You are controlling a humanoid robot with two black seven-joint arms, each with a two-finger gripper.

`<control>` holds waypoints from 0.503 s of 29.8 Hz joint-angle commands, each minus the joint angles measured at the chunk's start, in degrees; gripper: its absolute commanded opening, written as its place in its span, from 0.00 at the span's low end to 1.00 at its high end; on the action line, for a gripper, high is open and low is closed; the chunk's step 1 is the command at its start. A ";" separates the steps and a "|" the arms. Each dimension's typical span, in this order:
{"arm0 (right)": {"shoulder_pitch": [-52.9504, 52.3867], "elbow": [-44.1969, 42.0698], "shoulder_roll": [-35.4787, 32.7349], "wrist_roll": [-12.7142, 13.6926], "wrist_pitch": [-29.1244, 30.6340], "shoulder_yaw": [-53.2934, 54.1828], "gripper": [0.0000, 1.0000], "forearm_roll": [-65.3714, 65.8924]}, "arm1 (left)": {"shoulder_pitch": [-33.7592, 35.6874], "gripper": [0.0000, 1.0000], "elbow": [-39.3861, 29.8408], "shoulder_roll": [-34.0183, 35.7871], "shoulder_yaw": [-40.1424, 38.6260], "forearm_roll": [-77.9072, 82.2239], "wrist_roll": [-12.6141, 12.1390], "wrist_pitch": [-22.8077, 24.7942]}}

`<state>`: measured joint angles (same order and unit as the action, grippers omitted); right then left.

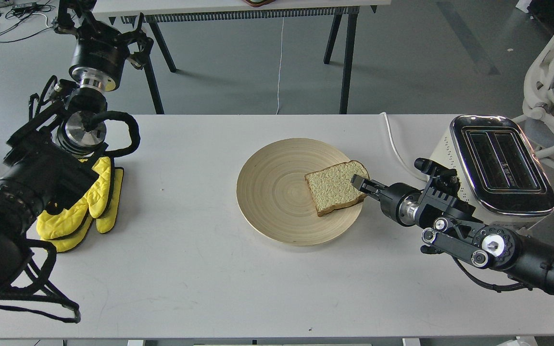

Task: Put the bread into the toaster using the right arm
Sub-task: 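Close the right gripper on the edge of the bread slice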

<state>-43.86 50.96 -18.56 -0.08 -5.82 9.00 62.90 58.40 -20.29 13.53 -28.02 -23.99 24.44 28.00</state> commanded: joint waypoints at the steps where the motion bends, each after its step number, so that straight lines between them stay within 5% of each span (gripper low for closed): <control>1: 0.00 -0.07 -0.08 0.17 0.02 0.05 0.17 0.03 | -0.04 1.00 0.07 0.00 -0.11 0.00 0.00 0.00; 6: -0.26 -0.07 -0.08 0.35 0.02 0.14 0.03 -0.14 | 0.05 1.00 -0.02 0.00 -0.19 0.00 0.00 0.00; 15: -2.11 1.69 -1.31 0.35 0.10 0.76 0.00 -0.50 | -0.04 1.00 -0.02 0.00 -0.28 0.00 0.00 0.00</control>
<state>-45.25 52.01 -19.34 0.26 -5.79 9.66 62.50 58.40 -20.30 13.53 -28.28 -24.00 24.44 28.00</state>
